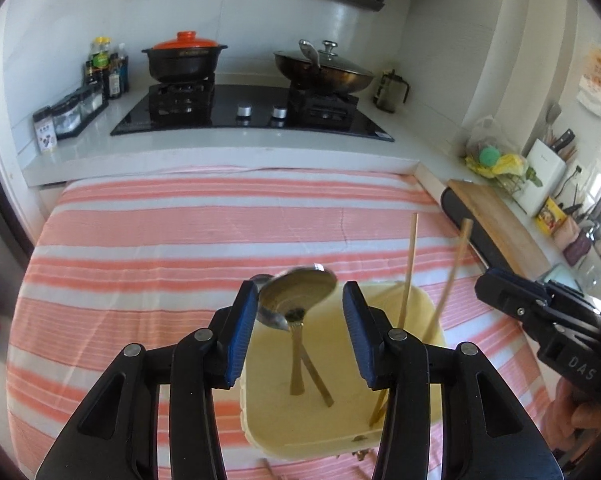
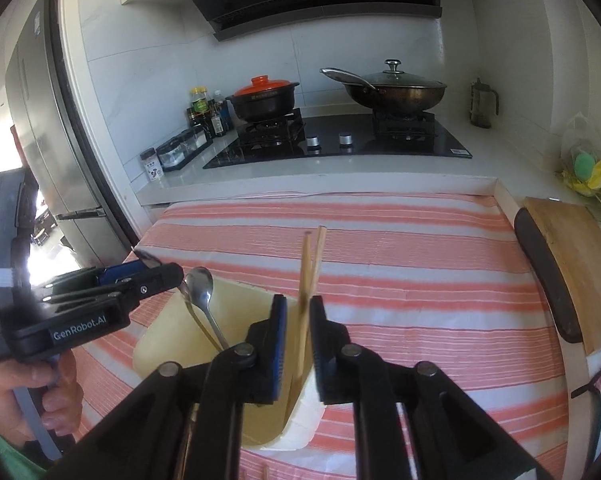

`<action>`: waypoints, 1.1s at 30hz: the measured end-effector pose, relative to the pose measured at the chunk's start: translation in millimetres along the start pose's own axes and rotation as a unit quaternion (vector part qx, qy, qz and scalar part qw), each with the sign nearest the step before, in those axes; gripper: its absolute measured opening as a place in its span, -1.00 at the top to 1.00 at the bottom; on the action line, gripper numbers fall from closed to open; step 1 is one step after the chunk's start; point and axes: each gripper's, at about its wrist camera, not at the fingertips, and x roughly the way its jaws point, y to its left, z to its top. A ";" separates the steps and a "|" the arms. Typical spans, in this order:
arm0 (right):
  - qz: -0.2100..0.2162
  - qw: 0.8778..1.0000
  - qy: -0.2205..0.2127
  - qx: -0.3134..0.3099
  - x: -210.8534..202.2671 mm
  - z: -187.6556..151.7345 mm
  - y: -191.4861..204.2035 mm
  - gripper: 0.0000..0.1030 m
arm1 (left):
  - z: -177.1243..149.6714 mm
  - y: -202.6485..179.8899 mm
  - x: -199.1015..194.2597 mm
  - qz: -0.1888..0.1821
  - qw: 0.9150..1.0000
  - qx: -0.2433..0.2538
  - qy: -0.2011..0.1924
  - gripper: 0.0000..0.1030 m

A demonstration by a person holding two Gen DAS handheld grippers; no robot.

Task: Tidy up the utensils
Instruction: 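Open both tools to drop the spoon and chopstick into the caddy, then withdraw both tools back over the remaining wooden chopsticks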

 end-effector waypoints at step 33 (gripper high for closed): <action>-0.073 0.995 -0.072 -0.015 -227.7 -324.2 57.5 0.03 | -314.8 -32.2 -210.0 -0.034 0.999 -0.029 0.019 -0.70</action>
